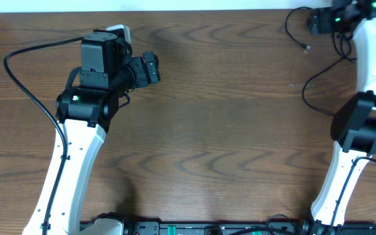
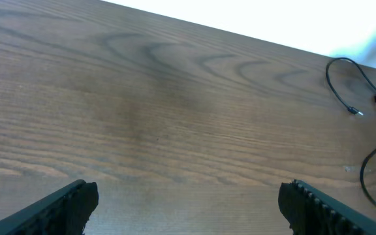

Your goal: Untangle cables

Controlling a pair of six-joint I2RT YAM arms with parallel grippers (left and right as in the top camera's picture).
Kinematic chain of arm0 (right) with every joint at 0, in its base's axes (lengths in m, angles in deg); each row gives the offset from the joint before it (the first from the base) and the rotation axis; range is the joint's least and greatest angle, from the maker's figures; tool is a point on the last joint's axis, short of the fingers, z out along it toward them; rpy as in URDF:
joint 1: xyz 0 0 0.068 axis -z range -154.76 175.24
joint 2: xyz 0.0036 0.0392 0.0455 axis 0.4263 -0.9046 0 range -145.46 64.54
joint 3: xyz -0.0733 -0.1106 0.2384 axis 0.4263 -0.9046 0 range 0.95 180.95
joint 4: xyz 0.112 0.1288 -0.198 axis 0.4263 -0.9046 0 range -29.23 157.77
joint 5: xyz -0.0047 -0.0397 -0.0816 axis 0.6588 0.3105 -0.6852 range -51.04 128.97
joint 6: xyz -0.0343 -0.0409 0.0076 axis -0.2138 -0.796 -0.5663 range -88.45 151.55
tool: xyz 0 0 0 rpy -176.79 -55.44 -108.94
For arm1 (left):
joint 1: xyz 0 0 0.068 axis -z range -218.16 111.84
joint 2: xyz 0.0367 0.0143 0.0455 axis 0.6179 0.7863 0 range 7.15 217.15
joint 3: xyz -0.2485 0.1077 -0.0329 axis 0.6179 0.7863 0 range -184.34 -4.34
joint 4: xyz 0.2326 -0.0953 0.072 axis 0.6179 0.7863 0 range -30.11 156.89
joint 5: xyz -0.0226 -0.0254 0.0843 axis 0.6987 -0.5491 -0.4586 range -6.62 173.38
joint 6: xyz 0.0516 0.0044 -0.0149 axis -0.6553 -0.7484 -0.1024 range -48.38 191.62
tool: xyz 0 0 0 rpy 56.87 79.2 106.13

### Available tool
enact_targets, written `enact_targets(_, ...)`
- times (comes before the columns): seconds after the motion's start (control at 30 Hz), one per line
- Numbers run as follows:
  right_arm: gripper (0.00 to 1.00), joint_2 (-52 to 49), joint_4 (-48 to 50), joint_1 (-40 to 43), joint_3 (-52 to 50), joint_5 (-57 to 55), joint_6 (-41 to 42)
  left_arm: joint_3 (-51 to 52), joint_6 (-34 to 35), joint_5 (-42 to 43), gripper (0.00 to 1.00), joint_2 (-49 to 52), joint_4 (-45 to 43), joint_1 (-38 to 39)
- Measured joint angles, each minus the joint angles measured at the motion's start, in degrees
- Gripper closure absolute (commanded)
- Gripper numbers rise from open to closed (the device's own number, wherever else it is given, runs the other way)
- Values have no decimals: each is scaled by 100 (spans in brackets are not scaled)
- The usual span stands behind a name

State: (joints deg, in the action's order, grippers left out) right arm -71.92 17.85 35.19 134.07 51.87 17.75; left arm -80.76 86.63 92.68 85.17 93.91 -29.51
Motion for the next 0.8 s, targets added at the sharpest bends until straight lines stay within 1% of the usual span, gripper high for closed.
enact_targets(0.2, 47, 2, 1401, -179, -1176, -105, -350, 0, 0, 0, 6, 0, 2, 0)
enact_targets(0.3, 49, 0, 1784, -195, -1576, -184, -396, 0, 0, 0, 6, 0, 0, 0)
enact_targets(0.4, 51, -2, 1856, -192, -1790, -229, -415, 0, 0, 0, 6, 0, 0, 0)
enact_targets(0.57, 51, -116, 1853, -188, -1832, -247, -474, 0, 0, 0, 6, 0, 0, 0)
enact_targets(0.63, 48, -234, 1897, -184, -1829, -247, -479, 0, 0, 0, 6, 0, 2, 0)
enact_targets(0.73, 46, -466, 1985, -181, -1834, -258, -470, 0, 0, 0, 6, 0, 4, 0)
enact_targets(0.8, 42, -590, 2090, -177, -1838, -271, -466, 0, 0, 0, 6, 0, 7, 0)
